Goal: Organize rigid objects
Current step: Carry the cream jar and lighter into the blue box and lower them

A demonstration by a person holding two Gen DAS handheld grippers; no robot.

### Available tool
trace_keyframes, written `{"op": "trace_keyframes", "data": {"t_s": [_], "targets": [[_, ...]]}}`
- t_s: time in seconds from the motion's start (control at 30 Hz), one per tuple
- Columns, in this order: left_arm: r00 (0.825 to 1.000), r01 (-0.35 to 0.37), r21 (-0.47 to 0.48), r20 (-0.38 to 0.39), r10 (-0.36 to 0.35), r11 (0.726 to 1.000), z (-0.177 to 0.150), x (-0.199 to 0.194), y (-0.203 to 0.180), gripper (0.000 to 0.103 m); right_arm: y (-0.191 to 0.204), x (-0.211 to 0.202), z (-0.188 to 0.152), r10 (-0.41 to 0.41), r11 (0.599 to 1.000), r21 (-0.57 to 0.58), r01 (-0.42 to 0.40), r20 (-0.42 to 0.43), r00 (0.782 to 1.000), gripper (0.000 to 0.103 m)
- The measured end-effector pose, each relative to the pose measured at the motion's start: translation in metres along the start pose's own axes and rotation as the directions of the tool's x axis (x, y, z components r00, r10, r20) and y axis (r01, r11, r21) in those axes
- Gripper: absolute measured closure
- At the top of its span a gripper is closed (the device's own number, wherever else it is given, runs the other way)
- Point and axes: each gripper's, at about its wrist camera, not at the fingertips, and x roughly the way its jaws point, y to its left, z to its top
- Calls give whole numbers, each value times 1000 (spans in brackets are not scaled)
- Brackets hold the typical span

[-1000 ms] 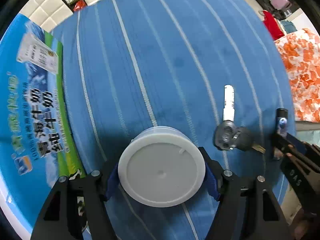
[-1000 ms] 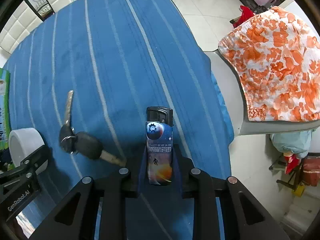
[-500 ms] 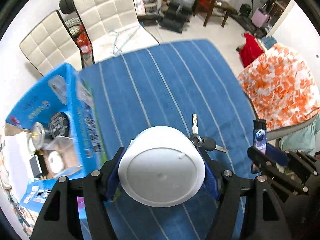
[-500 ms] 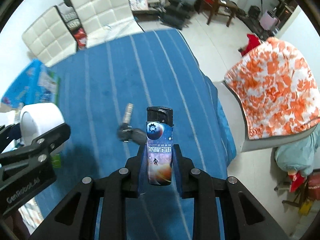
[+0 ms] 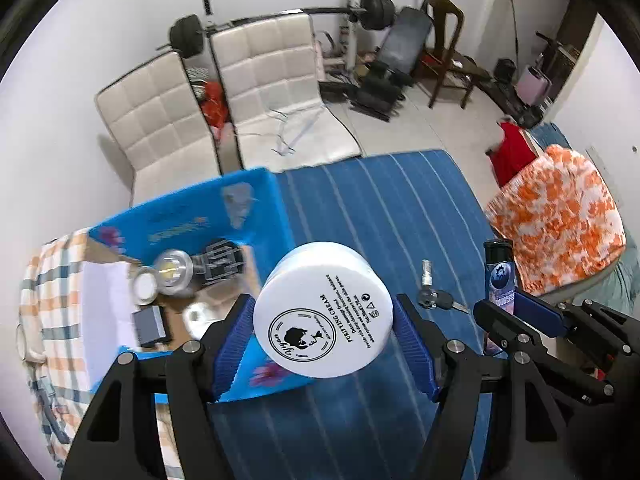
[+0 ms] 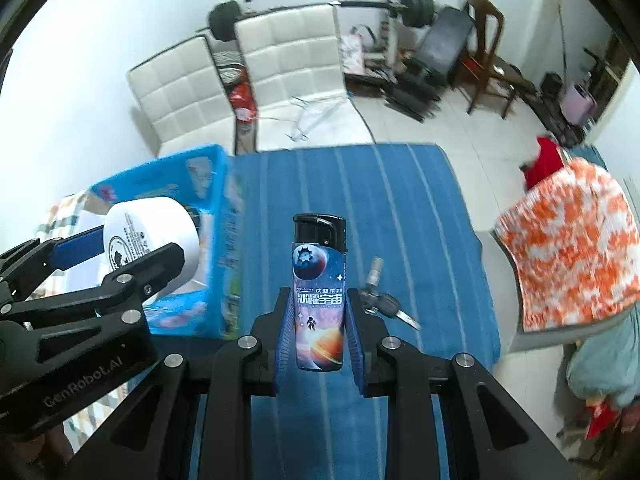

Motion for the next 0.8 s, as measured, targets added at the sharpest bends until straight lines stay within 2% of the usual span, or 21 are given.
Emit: {"op": "trace_keyframes", "data": {"t_s": [0.23,0.47,0.63,0.8], "targets": [[999,-22,-66,46,25,998,-9,-27,43,37,53,-19,8,46,997,-62,-44,35,998,76],[999,-12,-139,51,19,990,-21,-38,86,37,95,-22,14,88,992,-95,-85,31,996,76],[1000,14,-211,19,-10,977,-26,-32,128,37,114,-3,21,115,989,-93,-114,1,993,76],[996,61,-292,-46,-78,955,-33,1,166,37,129,46,31,163,984,-65,-168,-82,983,76]]}}
